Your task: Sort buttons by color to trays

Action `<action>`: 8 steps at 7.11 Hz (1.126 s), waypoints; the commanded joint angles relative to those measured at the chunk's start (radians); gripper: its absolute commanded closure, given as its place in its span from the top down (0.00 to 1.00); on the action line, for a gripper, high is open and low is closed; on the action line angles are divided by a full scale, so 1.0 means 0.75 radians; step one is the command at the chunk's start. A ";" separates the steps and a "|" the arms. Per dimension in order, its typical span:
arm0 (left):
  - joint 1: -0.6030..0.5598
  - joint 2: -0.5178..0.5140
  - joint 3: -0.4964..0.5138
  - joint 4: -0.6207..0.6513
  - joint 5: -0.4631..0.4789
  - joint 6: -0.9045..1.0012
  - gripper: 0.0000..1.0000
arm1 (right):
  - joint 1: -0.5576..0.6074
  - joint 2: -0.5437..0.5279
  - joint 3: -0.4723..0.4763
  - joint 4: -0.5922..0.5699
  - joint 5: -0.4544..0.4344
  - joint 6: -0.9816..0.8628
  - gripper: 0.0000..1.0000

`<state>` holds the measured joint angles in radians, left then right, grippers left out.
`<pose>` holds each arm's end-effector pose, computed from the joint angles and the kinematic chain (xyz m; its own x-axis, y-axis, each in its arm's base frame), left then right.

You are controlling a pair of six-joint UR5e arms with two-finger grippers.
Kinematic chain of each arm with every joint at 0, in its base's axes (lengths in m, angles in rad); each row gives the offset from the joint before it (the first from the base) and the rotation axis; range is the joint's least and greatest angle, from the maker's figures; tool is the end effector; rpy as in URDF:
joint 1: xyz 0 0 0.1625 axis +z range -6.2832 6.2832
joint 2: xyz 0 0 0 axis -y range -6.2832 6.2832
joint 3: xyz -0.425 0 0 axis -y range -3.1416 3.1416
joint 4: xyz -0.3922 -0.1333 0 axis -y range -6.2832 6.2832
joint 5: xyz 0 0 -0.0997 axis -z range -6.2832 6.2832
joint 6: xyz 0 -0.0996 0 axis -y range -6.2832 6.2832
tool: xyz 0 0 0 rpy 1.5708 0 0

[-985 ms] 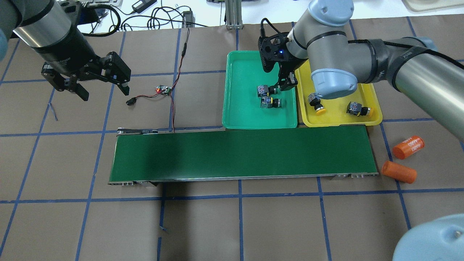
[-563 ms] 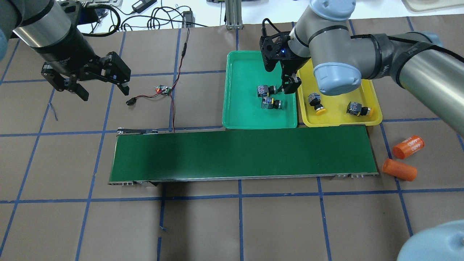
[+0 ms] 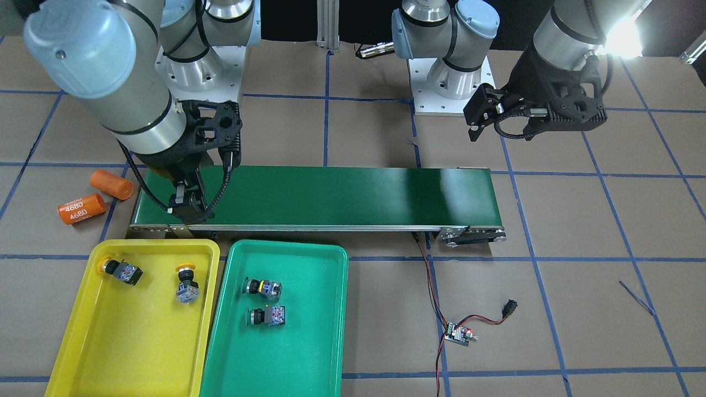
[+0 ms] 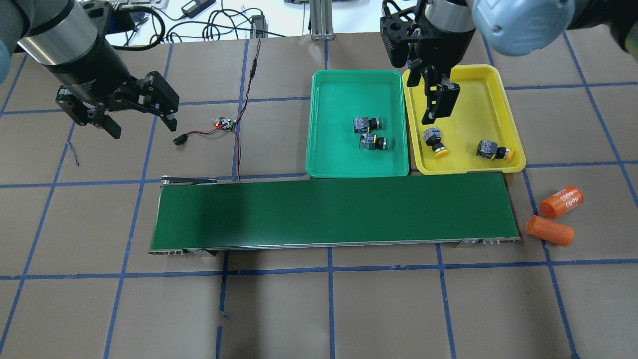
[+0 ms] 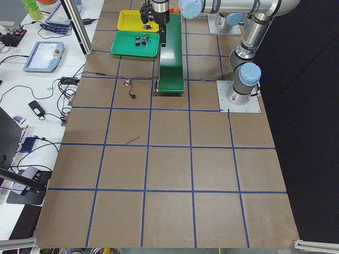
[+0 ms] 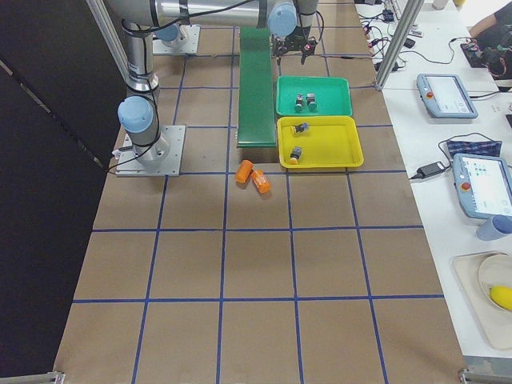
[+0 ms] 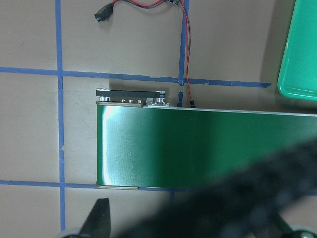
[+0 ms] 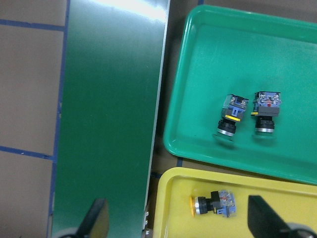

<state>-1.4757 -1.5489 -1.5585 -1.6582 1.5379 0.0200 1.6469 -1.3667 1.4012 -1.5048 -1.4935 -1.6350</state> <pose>-0.0907 -0.4877 0.4961 -0.9965 -0.0767 0.0339 -0.0749 0.9958 0.0525 0.1837 -0.5550 0.4563 0.1393 -0.9857 -0.0952 -0.9878 -0.1316 -0.0831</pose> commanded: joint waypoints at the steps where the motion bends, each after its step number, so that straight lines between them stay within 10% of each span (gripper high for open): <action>1: 0.000 0.002 0.002 0.000 0.003 0.002 1.00 | 0.001 -0.181 -0.007 0.149 0.009 0.002 1.00; 5: 0.000 0.000 0.002 0.000 0.001 0.002 1.00 | -0.017 -0.331 0.111 0.242 -0.027 0.010 1.00; 8: 0.000 0.000 0.002 0.000 0.001 0.000 1.00 | -0.197 -0.329 0.126 0.248 -0.007 0.676 1.00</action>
<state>-1.4757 -1.5483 -1.5570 -1.6582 1.5392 0.0201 1.5303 -1.6134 1.4919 -1.3194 -1.5110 -1.3478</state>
